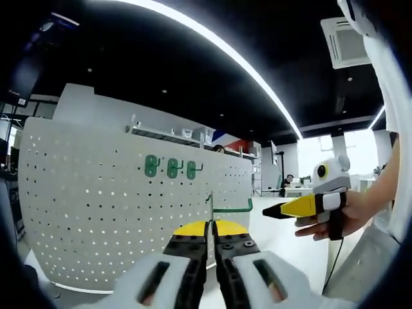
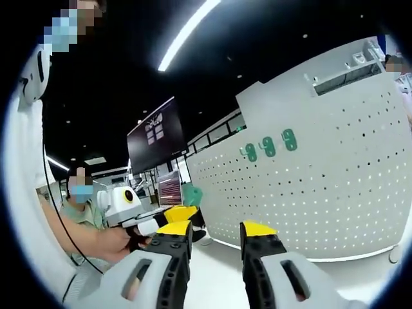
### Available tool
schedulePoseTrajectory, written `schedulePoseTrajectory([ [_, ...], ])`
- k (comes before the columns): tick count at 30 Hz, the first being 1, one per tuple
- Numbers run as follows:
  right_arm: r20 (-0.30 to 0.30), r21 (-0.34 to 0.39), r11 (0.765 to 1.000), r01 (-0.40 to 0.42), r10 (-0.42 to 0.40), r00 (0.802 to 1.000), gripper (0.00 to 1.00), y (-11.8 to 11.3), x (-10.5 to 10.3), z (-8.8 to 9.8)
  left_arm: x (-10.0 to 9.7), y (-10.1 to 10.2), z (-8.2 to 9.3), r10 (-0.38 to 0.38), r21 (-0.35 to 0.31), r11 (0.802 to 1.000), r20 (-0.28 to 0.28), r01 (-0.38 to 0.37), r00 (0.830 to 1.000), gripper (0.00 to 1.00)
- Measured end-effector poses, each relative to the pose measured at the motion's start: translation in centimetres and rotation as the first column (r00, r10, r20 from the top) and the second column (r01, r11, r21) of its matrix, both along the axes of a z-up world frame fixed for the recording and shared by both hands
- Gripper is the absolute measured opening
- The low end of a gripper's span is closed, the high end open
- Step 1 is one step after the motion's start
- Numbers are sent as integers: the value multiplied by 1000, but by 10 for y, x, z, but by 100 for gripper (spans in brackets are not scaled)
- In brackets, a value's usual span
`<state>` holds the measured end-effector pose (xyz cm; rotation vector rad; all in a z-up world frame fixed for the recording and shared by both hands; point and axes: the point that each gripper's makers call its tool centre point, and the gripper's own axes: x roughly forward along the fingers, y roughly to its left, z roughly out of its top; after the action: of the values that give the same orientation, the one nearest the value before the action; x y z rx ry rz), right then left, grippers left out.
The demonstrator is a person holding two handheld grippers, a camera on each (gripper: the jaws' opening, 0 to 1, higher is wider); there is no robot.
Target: Insert the hook assembly into the mounting plate slot until the hook locks in place.
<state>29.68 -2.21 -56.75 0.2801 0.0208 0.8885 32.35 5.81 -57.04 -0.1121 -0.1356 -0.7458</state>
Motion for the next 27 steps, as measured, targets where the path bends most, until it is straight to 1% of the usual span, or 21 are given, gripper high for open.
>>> schedulePoseTrajectory([
  [4,19,3,1000,-8,8,1000,21,5,4,6,1,-1,0,5,4,1000,1,-5,1000,2],
  [6,7,22,1000,-16,16,1000,22,7,6,9,0,-1,1,6,5,1000,-1,-6,1000,2],
  [8,17,15,1000,-21,20,1000,22,10,6,11,-1,-2,2,6,8,1000,2,-6,1000,2],
  [11,17,28,999,-39,38,999,22,16,6,15,-1,-3,2,7,9,1000,2,-7,1000,2],
  [14,24,31,998,-59,58,998,18,21,4,17,-3,-5,1,6,8,1000,-3,-6,1000,2],
  [17,21,19,997,-71,71,997,18,26,5,17,-4,-7,0,7,11,1000,-2,-7,1000,2],
  [21,12,29,996,-83,83,996,18,32,5,19,-5,-8,2,6,8,1000,0,-6,1000,2],
  [24,13,38,995,-91,90,996,17,38,6,22,-5,-11,3,4,18,1000,3,-4,1000,2],
  [27,5,41,994,-101,101,995,17,44,7,23,-4,-10,5,7,5,1000,6,-7,1000,2],
])
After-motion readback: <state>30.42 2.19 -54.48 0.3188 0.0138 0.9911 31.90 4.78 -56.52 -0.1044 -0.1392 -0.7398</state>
